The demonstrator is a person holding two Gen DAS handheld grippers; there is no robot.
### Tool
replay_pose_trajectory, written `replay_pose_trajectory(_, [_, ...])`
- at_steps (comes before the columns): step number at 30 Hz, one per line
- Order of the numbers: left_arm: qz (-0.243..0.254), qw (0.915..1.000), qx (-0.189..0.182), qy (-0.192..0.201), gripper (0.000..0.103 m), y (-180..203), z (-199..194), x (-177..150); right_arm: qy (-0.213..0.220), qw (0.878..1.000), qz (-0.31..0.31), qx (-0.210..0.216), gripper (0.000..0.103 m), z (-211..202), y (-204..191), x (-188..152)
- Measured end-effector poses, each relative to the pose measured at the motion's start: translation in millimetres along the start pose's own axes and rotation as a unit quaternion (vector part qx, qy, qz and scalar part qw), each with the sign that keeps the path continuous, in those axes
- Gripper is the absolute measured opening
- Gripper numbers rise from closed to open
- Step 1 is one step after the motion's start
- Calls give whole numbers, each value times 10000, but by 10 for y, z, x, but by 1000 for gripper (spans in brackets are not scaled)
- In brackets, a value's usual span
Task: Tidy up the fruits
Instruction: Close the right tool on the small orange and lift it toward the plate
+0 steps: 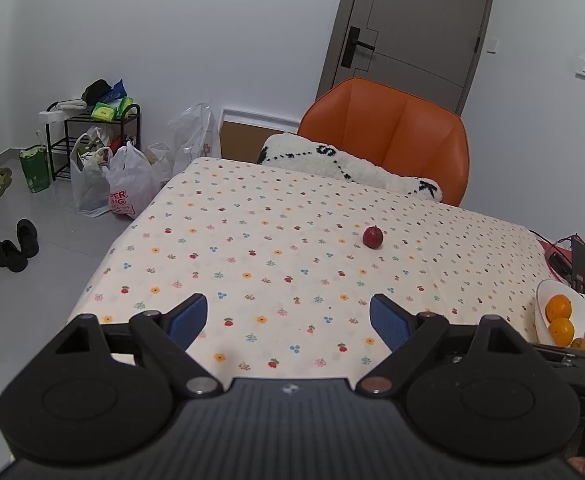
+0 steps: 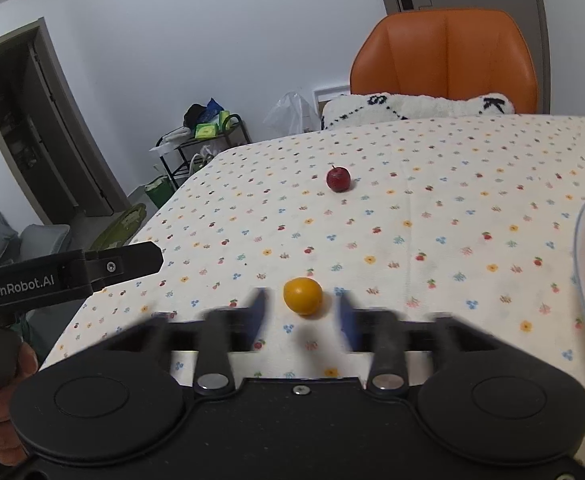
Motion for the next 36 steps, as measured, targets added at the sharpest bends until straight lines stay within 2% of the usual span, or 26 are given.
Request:
replay_pose_trajectory(7, [-92,9999,38,-59,88,-125,65,-17,-147,9998,-110,-96,51,209,-40,1])
replay_pose_trajectory(9, [-129,9999,49,-57,88,-149,81,-15,-164,9995,-233,-169,45,263,-47,-10])
replay_pose_trajectory(10, [-130,9999,46,-56,88,-153,90,-14,-187,9991,-316,-220,30,282,-50,-12])
replay_pose_trajectory(11, [-112,9999,53,-58,88,-151,101,-13,-200,9989,-350,-250,23,291,-45,-9])
replay_pose_trajectory(29, [531,9984,-183,93,88,494,225,305,318,9987,-76,-387,23,-94,364,415])
replay_pose_trajectory(36, [629,9977,-244,85,88,732,380,421,410,9980,-65,-467,23,-167,569,571])
Point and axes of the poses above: each gripper's, at about its wrist camera, not at the fingertips, and z roughly the way its jaws point, y to its right, x to its top, the point moved 10 cm from there along z, roughly the way its jaws point, and after that the axes turned 4 degrees about x, right-handed, at the moved point
